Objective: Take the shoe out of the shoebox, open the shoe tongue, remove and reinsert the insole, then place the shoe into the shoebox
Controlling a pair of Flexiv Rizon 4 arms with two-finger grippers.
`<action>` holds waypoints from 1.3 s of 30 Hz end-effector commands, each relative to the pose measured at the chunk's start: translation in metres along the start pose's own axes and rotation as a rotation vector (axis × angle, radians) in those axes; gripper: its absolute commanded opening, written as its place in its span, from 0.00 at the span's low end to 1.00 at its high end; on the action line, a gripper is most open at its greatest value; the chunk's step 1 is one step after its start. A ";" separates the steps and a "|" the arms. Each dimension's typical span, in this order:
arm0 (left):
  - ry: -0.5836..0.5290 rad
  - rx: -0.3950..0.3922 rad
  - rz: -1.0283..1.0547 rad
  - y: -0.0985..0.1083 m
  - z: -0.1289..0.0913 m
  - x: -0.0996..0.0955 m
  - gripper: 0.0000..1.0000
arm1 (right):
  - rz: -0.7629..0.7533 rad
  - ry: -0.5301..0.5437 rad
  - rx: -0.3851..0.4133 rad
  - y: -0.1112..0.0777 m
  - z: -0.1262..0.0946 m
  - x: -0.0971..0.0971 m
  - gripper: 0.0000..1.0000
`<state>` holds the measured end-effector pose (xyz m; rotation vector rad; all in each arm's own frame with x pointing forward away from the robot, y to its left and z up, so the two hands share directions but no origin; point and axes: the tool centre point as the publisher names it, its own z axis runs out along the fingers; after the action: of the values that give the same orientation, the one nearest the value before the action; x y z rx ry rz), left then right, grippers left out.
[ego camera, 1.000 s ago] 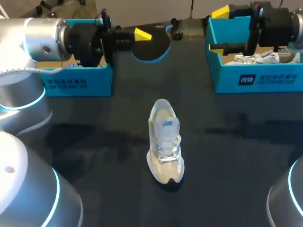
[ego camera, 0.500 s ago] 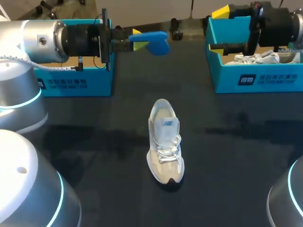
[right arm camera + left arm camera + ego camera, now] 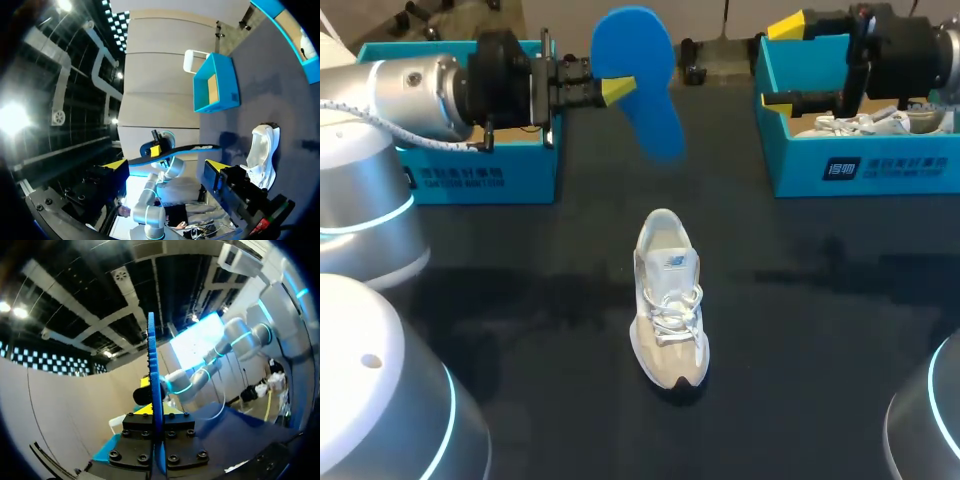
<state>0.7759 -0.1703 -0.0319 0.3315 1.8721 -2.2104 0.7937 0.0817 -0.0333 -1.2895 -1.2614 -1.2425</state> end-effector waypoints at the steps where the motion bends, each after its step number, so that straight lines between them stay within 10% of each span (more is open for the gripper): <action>1: -0.052 0.010 -0.268 -0.001 0.002 0.003 0.00 | 0.000 -0.001 0.000 0.001 0.001 0.000 1.00; 10: 0.065 -0.187 -0.803 -0.008 -0.005 -0.001 0.00 | 0.000 -0.001 0.000 0.001 0.001 0.000 1.00; 27: -0.003 -0.062 -1.654 -0.005 -0.003 -0.008 0.00 | 0.000 -0.001 0.000 0.001 0.001 0.000 1.00; 39: -0.003 -0.062 -1.654 -0.005 -0.003 -0.008 0.00 | 0.000 -0.001 0.000 0.001 0.001 0.000 1.00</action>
<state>0.7818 -0.1669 -0.0248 -1.2612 2.5086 -2.7012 0.7937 0.0818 -0.0335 -1.2893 -1.2613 -1.2429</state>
